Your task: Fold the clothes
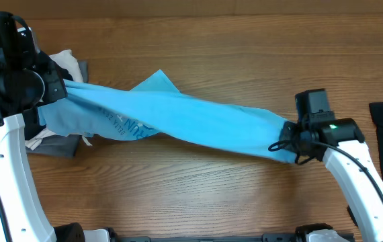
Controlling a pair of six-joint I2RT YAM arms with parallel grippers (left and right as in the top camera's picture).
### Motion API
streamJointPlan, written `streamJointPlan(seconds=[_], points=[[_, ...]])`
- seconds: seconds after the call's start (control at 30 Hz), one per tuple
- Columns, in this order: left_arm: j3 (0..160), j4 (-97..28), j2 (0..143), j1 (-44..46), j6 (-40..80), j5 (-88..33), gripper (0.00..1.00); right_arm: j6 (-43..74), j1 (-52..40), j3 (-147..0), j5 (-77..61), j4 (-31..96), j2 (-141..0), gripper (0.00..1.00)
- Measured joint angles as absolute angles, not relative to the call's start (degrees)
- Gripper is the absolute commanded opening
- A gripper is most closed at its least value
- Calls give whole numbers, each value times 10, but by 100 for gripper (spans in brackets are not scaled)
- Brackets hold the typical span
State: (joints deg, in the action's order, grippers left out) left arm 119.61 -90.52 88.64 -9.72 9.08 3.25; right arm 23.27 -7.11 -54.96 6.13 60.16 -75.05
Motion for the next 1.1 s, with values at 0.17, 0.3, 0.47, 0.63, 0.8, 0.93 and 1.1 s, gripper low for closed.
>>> streamJointPlan(seconds=[0.17,0.3,0.47,0.63,0.8,0.93,1.1], points=[[1196,-907,886,-97,91,32,5,302,-71,-531,121,620,-776,48],[1196,-907,886,-97,91,32,5,319,-71,-529,126,614,-778,66],[1196,-907,886,-97,91,37,5,306,-70,-528,90,585,-778,67],[1196,-907,886,-97,91,37,5,250,-68,-516,-1,531,-778,62],[1196,-907,886,-97,91,37,6,145,-69,-493,-143,524,-778,61],[1196,-907,886,-97,91,37,6,104,-69,-464,-199,511,-778,61],[1196,-907,886,-97,91,37,6,66,-70,-426,-261,476,-787,61]])
